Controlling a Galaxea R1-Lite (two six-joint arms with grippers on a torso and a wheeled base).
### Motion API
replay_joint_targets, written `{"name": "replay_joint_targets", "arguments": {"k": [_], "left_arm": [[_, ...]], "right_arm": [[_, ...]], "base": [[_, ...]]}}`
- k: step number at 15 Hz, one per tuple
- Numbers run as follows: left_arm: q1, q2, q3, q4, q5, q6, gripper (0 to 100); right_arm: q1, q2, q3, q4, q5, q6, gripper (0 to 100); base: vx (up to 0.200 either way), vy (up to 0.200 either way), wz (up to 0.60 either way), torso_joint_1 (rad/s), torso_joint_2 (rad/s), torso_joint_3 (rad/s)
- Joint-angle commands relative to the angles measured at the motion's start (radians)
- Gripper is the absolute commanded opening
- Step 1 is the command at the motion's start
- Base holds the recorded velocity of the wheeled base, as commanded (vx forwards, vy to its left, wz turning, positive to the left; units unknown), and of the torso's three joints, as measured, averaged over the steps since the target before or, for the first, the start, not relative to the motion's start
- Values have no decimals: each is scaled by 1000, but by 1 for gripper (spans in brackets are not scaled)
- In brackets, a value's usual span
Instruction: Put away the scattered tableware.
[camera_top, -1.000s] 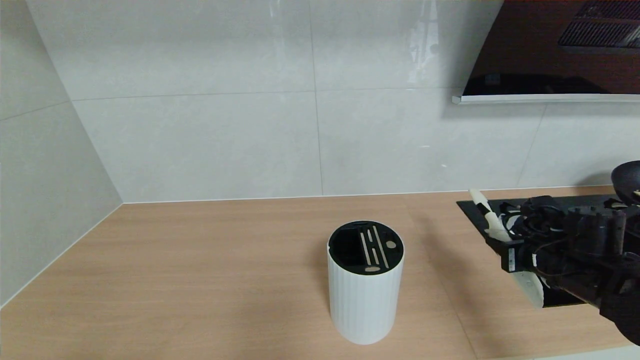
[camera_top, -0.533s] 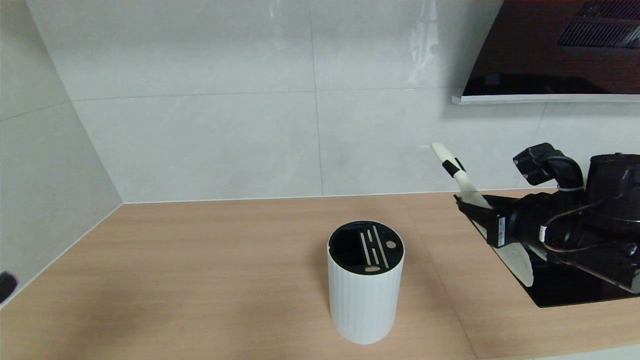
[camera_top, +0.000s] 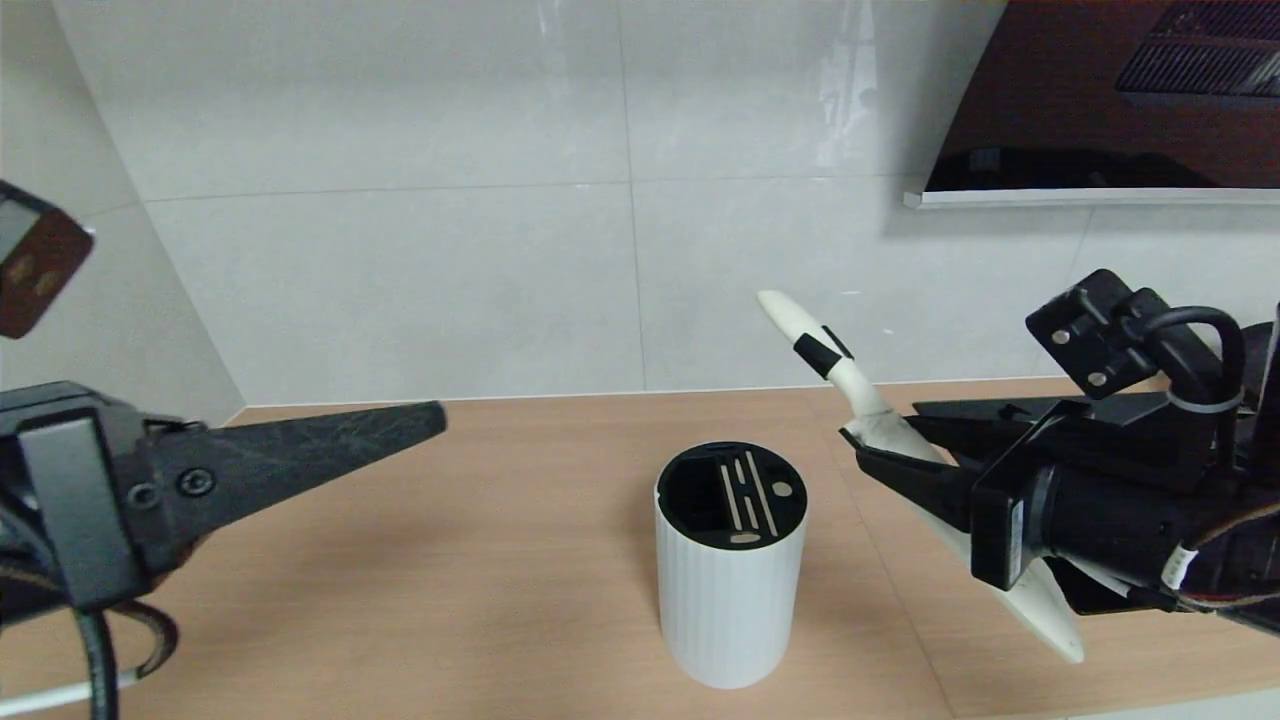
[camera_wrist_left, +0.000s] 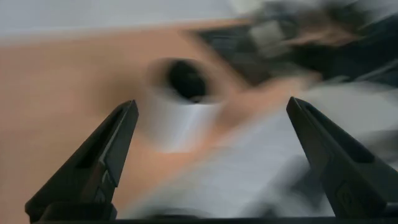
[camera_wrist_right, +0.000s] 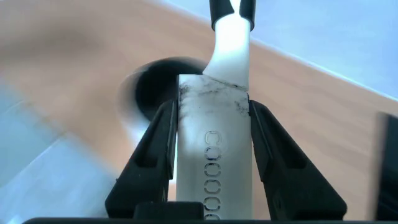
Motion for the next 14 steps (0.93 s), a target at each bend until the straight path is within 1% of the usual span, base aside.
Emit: {"name": "replay_joint_targets", "arguments": {"k": [1,2,3,4,5,6,8,9,10,11,13,14], "left_arm": [[-54,236,-34,-160,-57,-42,100],[-71,316,-43,-216,-54,-41,100],[-108,372,-46,-262,-50,-42,100],[-115,403,-41,-292,-48,-45,100],[-143,431,-14,-323,-45,-45,100],[-160,432,1,-335,-39,-45,100],[-198,445,18,-412,-4,-45,100],[-206,457,24,-443,12,-45,100],[-227,489,26,-503,41,-49,100],[-237,523,32,-555,67,-53,100],[-237,575,32,-650,121,-59,100],[-237,579,32,-667,125,-61,100]], "right_arm": [[58,-2,-27,-1,1,48,0],[70,14,-30,-5,1,64,0],[90,24,-35,-7,2,76,0],[113,43,-46,-8,2,96,0],[153,83,-58,-14,1,156,0],[168,109,-59,-16,2,183,0],[175,158,-52,-100,-4,199,0],[175,163,-50,-125,-4,199,0],[175,170,-50,-136,-15,199,0],[175,172,-50,-136,-30,197,0],[182,176,-50,-134,-38,194,0],[184,184,-52,-134,-44,194,0]], "base": [[0,0,0,0,0,0],[0,0,0,0,0,0],[0,0,0,0,0,0],[0,0,0,0,0,0],[0,0,0,0,0,0],[0,0,0,0,0,0],[0,0,0,0,0,0],[0,0,0,0,0,0],[0,0,0,0,0,0],[0,0,0,0,0,0],[0,0,0,0,0,0],[0,0,0,0,0,0]]}}
